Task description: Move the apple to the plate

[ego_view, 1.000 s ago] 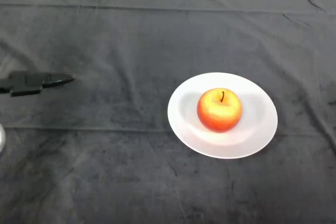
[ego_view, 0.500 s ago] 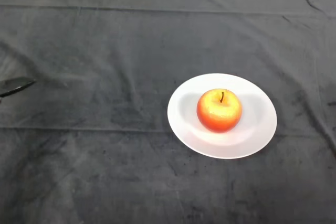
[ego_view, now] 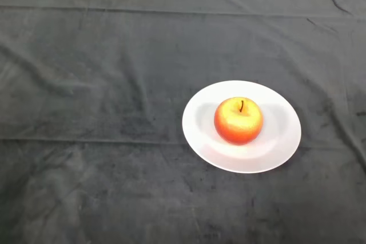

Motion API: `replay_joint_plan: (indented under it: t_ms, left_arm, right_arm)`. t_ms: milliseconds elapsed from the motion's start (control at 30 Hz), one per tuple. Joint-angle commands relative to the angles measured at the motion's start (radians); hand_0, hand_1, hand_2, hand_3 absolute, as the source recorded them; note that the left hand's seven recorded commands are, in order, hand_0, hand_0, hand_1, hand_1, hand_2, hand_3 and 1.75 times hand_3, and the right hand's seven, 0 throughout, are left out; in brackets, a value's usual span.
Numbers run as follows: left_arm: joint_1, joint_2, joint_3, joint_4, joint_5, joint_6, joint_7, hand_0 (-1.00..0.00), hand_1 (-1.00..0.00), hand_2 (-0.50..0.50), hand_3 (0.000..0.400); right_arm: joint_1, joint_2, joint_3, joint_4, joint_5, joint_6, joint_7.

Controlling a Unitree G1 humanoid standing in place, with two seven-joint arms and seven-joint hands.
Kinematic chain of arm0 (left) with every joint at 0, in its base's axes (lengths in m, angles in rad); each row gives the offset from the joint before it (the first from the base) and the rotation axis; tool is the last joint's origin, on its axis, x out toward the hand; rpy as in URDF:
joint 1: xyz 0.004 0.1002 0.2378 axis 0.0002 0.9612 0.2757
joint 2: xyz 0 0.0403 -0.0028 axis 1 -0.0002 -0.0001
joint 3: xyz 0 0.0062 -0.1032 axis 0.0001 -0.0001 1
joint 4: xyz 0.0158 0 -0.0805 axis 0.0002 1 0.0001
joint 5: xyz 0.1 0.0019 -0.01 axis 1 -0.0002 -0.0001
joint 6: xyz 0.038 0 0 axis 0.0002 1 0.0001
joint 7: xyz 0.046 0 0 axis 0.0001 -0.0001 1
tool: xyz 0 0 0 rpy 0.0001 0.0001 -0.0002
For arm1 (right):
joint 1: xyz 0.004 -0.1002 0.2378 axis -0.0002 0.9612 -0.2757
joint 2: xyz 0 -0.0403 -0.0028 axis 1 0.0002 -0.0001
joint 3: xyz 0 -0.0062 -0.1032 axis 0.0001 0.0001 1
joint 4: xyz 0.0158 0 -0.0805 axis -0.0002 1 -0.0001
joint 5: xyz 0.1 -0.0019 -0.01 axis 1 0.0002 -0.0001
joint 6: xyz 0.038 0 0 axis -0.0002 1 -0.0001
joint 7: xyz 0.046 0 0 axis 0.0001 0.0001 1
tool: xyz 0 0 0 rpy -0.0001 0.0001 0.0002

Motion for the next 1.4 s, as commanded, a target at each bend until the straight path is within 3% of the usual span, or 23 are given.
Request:
replay_joint_plan:
  t_ms: [33,367,1400]
  left_arm:
    - [0.024,-0.032,0.049,0.047,-0.010,-0.030,0.021,0.00,0.00,0.00,0.000]
    - [-0.005,-0.092,0.127,0.119,0.008,-0.107,0.060,0.00,0.00,0.00,0.000]
    - [-0.049,-0.128,0.163,0.164,0.026,-0.138,0.049,0.00,0.00,0.00,0.000]
  right_arm:
    - [-0.022,-0.025,-0.0118,-0.033,0.0248,-0.004,-0.0038]
    - [-0.023,-0.025,-0.0120,-0.032,0.0253,-0.004,-0.0036]
    - [-0.024,-0.027,-0.0122,-0.029,0.0260,-0.003,-0.0025]
